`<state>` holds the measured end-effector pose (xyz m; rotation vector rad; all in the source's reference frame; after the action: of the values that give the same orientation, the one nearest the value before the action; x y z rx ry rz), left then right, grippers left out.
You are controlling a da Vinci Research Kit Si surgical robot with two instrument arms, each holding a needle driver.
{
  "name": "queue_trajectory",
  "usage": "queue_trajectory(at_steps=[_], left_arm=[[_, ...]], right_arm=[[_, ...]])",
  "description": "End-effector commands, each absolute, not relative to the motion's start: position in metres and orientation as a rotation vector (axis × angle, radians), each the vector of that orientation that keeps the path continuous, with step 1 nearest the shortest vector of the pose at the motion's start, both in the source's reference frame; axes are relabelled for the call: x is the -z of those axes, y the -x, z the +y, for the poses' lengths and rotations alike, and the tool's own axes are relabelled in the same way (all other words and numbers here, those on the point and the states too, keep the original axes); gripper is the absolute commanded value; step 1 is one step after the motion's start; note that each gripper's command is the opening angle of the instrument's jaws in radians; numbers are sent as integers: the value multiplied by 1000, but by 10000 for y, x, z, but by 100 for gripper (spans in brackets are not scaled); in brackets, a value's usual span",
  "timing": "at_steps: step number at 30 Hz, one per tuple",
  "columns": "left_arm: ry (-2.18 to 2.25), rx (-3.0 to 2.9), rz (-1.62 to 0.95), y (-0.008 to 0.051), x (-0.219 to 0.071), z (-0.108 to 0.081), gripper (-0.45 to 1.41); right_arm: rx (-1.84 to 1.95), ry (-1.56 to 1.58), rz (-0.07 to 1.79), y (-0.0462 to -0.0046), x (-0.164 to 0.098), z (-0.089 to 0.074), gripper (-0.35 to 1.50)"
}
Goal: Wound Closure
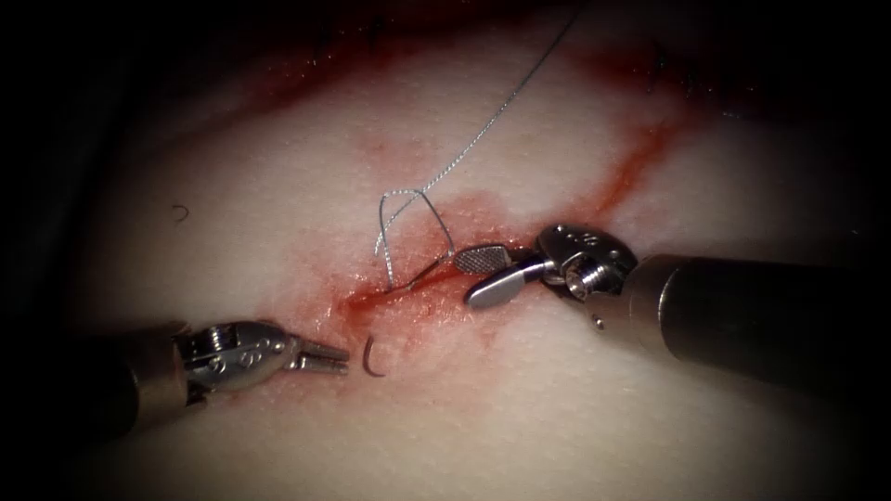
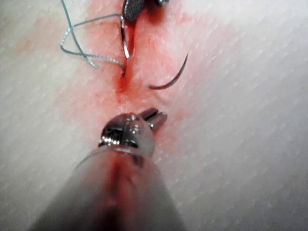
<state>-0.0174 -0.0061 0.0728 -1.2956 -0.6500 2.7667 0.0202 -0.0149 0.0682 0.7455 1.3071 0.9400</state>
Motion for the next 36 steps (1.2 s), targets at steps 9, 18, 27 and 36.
queue_trajectory(at_steps=[9,18,27,36], left_arm=[[1324,-2742,-597,180,-712,-50,34],[1310,-2730,-590,194,-705,-50,39],[1223,-2809,-757,194,-701,-41,37],[1164,-2883,-898,196,-697,-46,42]], right_arm=[[-678,-574,1361,-177,-664,-145,94],[-583,-523,1360,-189,-668,-149,113],[-563,-528,1348,-193,-674,-157,115],[-560,-529,1349,-195,-674,-158,113]])
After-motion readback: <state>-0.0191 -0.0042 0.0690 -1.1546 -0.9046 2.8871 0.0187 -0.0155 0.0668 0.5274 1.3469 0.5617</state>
